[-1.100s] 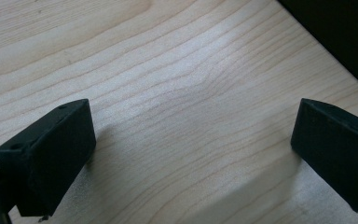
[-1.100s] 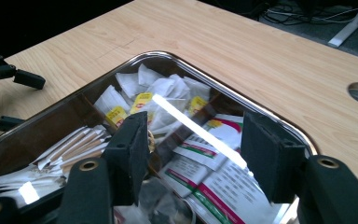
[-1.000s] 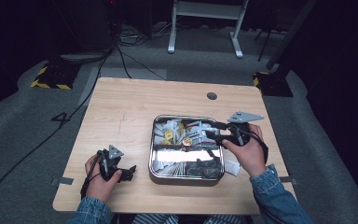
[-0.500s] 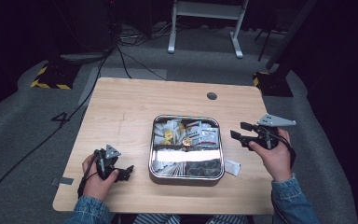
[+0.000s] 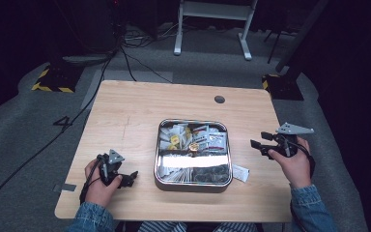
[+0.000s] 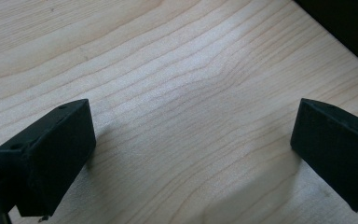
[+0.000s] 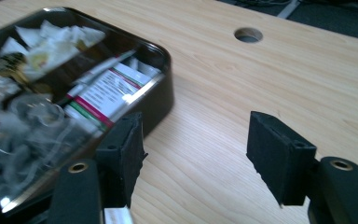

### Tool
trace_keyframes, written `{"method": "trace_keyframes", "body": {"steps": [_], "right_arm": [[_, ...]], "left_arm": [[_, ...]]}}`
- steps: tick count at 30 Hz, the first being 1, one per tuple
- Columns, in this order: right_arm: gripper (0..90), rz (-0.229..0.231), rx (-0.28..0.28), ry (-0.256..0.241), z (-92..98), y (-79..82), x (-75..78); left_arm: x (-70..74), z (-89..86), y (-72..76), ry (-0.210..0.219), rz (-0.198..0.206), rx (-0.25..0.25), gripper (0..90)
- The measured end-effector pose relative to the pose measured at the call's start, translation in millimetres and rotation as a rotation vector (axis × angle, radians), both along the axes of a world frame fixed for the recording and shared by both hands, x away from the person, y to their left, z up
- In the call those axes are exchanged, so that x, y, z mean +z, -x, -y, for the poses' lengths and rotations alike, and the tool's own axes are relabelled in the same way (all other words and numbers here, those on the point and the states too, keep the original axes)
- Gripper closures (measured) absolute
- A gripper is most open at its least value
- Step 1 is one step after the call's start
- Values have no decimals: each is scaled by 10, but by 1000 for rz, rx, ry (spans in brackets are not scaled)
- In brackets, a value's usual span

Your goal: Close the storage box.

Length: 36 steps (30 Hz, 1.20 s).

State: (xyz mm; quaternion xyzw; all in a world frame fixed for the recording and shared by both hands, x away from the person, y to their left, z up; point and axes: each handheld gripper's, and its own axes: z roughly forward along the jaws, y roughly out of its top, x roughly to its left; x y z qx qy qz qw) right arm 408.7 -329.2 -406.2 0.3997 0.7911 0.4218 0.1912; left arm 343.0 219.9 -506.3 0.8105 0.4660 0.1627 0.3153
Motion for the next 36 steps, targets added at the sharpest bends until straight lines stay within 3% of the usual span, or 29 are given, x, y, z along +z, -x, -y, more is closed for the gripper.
{"method": "trace_keyframes", "body": {"steps": [11, 28, 33, 36], "right_arm": [[359, -27, -37, 22, 275, -86, -324], [341, -86, -49, 67, 426, -174, -846], [323, -103, -48, 87, 429, -189, -932], [286, -88, -49, 102, 417, -192, -954]], "left_arm": [[1, -16, -19, -1, 0, -6, 1], [-1, -18, -26, -1, 2, -2, 1], [-1, -17, -26, -2, 3, -1, 1], [-1, -15, -28, -1, 2, 1, 0]]}}
